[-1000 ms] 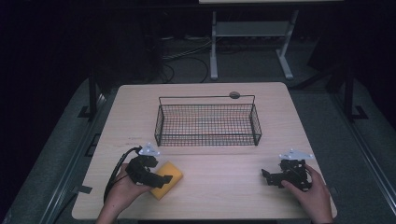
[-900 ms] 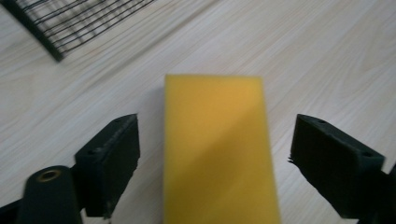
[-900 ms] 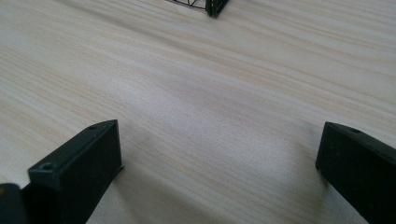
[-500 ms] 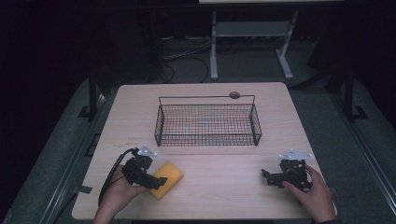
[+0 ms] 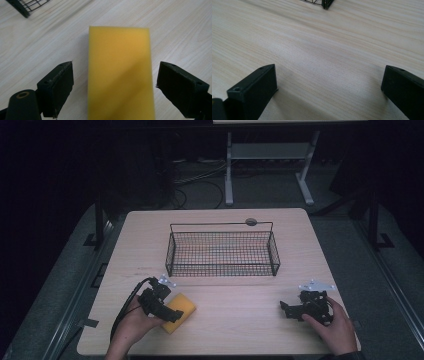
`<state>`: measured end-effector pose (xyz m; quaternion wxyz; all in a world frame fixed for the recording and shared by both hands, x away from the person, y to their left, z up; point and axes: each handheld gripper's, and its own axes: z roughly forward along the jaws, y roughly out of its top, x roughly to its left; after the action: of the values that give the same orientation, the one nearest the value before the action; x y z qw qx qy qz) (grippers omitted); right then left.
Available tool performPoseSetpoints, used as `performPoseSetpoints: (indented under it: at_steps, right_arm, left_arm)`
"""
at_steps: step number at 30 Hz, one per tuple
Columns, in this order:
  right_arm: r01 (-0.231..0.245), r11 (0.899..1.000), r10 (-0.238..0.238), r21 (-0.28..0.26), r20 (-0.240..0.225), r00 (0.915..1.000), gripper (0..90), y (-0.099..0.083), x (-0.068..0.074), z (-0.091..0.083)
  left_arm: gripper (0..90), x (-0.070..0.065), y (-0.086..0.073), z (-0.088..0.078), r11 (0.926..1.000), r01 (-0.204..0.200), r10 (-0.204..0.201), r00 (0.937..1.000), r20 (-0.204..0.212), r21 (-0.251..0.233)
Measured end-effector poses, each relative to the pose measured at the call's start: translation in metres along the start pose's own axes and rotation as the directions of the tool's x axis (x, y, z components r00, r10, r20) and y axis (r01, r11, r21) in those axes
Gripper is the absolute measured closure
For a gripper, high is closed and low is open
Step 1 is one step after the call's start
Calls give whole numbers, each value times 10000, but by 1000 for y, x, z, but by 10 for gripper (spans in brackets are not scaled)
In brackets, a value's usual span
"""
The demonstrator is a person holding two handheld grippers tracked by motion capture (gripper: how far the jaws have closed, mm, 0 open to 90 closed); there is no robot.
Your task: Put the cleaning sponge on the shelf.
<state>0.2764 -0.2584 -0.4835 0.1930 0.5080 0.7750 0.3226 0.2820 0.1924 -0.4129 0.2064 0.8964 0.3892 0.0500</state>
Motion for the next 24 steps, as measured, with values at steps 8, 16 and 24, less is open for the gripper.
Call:
performPoseSetpoints:
  at_steps: [8,16,24]
  right_arm:
    - [9,10000,-9,18,-2,10000,0,0,0,0]
    - [7,10000,-7,18,-3,10000,0,0,0,0]
    - [-6,10000,6,-7,-7,10000,0,0,0,0]
  left_arm:
    - [132,-5,2,14,9984,-185,192,9997,-121,538]
    - [132,-4,-1,29,9945,-245,263,9995,-167,1018]
    - [147,-3,-2,29,9944,-265,284,9995,-168,1024]
